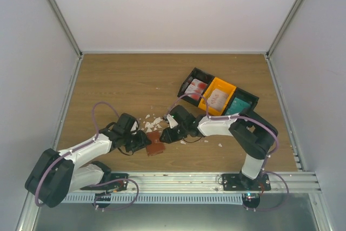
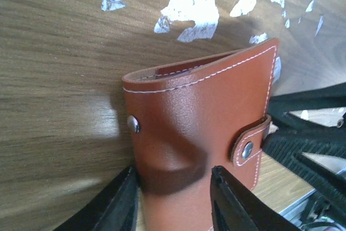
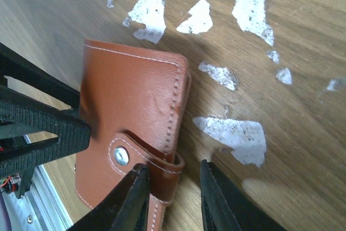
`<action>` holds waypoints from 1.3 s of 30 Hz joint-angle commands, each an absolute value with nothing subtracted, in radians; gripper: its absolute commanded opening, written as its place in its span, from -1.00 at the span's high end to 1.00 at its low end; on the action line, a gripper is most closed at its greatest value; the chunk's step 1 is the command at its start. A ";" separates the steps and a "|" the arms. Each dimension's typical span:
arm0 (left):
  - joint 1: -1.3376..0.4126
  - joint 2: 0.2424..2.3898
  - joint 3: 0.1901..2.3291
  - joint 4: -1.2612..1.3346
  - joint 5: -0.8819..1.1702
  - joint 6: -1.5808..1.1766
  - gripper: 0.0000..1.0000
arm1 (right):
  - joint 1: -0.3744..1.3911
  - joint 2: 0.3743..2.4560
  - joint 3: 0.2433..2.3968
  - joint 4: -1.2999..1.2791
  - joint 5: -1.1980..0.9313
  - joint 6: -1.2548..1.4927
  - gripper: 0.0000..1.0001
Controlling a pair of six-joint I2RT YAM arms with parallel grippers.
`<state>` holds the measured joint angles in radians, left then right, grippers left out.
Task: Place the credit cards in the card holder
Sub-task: Move the card holder to the center of the board, then open the card holder at the center of the board.
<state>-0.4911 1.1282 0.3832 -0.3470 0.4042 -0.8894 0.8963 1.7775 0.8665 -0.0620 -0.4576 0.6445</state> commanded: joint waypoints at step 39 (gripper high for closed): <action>-0.509 1.398 0.401 -0.003 0.466 -0.873 0.25 | 0.996 1.789 1.125 -0.453 0.252 0.595 0.12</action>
